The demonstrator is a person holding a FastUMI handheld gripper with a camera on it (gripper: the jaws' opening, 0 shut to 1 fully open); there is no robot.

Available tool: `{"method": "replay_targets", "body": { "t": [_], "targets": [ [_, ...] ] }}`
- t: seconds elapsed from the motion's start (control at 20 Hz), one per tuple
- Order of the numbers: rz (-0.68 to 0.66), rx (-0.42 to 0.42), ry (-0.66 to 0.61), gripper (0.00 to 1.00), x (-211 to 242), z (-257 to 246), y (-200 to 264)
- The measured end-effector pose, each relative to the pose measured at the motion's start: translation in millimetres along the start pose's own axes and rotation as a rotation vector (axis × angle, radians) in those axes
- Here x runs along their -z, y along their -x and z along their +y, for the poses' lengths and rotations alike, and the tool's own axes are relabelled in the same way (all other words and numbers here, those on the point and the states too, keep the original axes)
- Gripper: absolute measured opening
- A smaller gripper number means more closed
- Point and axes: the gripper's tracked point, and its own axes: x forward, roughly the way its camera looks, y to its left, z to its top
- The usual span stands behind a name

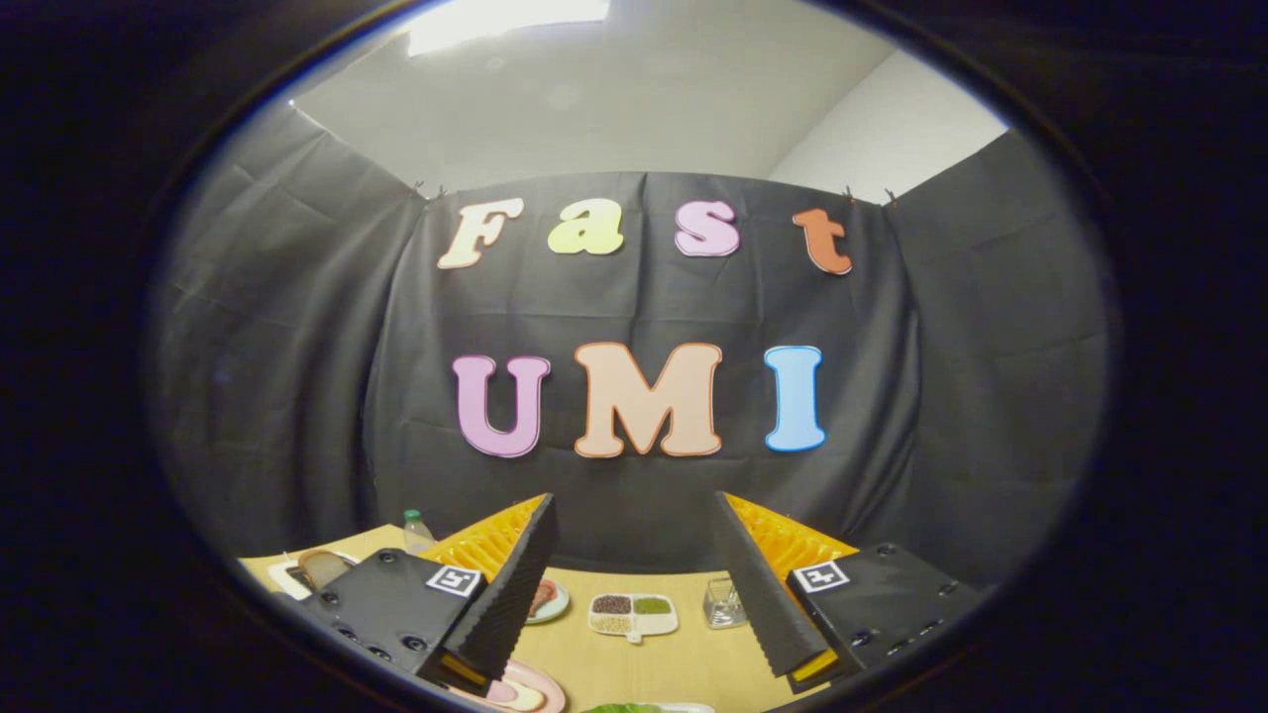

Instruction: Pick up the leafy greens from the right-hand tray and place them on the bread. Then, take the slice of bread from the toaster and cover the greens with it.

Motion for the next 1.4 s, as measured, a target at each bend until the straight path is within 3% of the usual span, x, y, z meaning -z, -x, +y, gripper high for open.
{"method": "replay_targets", "body": {
  "t": [0.5,1.05,1.4],
  "targets": [
    [0.247,-0.2,0.096,0.98,74,-29,8],
    [0.547,-0.551,0.311,1.0,185,-16,44],
    [0.713,-0.712,0.416,0.99,257,-14,62]
  ]
}}
